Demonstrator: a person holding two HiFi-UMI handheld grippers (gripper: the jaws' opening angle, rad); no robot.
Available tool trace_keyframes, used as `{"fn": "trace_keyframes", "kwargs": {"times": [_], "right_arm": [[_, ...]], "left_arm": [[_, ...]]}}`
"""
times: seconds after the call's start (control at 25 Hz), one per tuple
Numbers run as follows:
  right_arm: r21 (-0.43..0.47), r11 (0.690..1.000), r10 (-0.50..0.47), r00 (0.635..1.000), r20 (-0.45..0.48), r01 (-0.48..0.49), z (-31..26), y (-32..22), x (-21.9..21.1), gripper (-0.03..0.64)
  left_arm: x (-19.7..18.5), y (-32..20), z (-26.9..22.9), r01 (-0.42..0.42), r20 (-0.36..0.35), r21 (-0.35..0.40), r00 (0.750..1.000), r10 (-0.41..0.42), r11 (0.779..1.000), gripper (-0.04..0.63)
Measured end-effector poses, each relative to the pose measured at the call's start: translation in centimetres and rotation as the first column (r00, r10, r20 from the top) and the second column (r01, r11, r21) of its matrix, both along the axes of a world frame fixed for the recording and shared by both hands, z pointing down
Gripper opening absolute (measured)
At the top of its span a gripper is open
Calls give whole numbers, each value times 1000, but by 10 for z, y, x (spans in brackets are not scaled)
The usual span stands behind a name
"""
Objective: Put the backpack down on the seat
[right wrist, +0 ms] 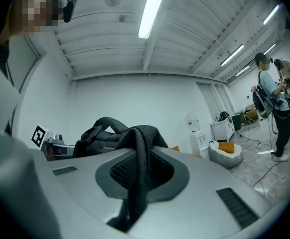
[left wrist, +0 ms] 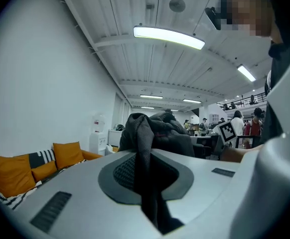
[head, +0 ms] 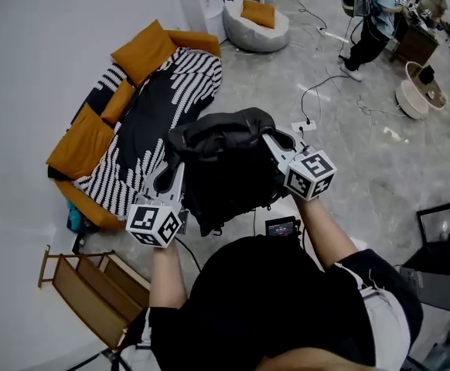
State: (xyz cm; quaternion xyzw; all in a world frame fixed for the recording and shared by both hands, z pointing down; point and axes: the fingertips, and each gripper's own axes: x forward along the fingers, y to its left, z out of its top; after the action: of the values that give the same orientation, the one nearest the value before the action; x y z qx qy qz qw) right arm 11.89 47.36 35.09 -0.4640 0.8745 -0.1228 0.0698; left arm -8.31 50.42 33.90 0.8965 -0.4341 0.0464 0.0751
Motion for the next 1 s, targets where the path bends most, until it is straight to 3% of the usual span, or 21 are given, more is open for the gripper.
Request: {"fn": "trace_keyframes", "kwargs": {"times": [0.6,1.0], "right_arm": [[87,994,67,997,-30,-64,-26,21,53,47],[64,997,42,999,-13,-41,-24,-7,63,48]], "left_arm": [[53,21,-21,-45,-45,57,998,48,997,43],[61,-9,-20,-48,-62,60,997,52,997,43]]}}
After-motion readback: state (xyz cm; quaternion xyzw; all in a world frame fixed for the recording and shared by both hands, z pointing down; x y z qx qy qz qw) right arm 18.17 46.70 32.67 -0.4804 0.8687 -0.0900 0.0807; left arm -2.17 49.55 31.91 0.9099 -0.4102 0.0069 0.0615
